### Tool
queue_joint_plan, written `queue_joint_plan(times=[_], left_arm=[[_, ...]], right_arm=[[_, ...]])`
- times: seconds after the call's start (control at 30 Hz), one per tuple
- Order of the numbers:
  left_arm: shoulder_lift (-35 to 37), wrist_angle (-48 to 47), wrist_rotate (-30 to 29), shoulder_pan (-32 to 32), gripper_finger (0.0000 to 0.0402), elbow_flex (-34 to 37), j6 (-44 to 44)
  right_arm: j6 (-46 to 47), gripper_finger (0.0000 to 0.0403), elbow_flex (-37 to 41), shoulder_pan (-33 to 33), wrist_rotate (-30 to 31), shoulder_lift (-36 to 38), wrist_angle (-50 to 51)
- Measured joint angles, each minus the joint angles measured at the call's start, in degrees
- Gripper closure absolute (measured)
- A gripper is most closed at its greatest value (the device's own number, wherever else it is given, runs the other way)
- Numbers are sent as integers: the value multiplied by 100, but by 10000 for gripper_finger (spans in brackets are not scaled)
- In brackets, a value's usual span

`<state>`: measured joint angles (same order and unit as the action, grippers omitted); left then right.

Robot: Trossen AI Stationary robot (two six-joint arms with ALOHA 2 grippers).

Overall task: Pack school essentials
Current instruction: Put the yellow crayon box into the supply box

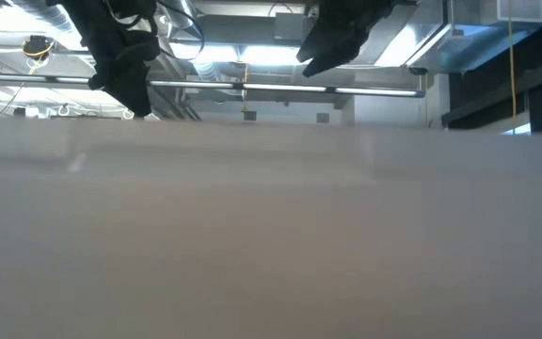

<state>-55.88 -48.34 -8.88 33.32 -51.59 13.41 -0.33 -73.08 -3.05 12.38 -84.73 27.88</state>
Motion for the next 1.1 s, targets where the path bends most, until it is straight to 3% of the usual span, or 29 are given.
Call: queue_joint_plan(times=[0.27,0.7,0.87,1.1], left_arm=[[0,-146,-1,0,298,0,41],[-26,-591,-508,4,289,0,1033],[-209,-713,-526,39,239,0,1044],[-676,-809,-453,357,129,0,1005]], right_arm=[[10,5,0,0,0,-2,0],[3,5,0,0,0,-2,1],[4,5,0,0,0,-2,0],[10,5,0,0,1,-4,0]])
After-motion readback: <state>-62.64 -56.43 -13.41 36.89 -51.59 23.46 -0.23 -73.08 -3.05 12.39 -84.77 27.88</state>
